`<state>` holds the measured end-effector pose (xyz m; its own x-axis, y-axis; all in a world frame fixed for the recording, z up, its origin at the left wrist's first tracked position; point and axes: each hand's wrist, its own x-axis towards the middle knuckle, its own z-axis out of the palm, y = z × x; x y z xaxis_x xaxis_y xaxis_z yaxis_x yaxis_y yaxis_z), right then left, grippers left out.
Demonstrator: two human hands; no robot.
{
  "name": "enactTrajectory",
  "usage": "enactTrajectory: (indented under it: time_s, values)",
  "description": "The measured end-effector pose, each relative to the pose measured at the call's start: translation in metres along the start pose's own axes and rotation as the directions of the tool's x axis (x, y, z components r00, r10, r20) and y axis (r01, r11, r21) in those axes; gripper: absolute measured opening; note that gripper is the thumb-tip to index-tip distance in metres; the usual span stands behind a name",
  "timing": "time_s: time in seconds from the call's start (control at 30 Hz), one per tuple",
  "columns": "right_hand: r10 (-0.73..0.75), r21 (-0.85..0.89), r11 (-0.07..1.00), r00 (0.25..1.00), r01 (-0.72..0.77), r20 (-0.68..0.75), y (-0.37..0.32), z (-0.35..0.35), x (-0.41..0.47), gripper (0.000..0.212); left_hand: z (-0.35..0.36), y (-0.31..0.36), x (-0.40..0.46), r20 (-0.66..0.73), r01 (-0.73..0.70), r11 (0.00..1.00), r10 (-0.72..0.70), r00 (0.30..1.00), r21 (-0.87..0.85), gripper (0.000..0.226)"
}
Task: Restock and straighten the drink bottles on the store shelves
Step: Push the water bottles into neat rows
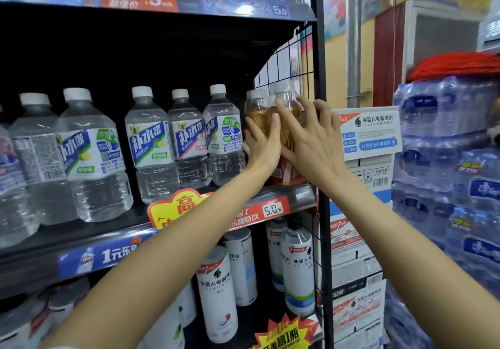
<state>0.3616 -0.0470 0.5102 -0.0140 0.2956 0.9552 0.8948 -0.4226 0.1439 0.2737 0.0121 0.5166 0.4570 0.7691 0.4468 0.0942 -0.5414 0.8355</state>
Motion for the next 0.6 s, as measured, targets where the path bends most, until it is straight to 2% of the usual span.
enactTrajectory:
  time_s: [0.13,0.27,0.4,0.5,0.6]
  values:
    - [0.016,0.066,0.998,1.000,-0.017,0.014,0.004,0.001,0.001,0.063,-0.010,-0.011,0.012,-0.018,-0.030,0.999,0.029,0.999,-0.032,0.065]
    - [0.001,0.076,0.997,0.999,0.003,-0.042,0.014,-0.002,0.004,0.054,-0.017,-0.007,0.021,-0.048,-0.072,0.991,0.067,0.997,-0.117,0.058]
    - [0.017,0.065,0.998,1.000,-0.017,0.009,0.018,-0.006,0.015,0.060,-0.015,0.001,0.012,-0.009,-0.139,0.976,0.140,0.990,-0.169,0.079]
    - [-0.006,0.027,1.000,0.999,0.006,0.035,0.014,-0.009,0.023,0.071,-0.012,0.005,0.012,0.034,-0.049,0.971,0.058,0.998,-0.233,0.106]
    - [-0.029,-0.028,0.999,0.999,0.030,0.045,0.009,-0.008,0.023,0.074,-0.010,0.005,0.016,0.085,-0.003,0.979,0.021,0.996,-0.205,0.103]
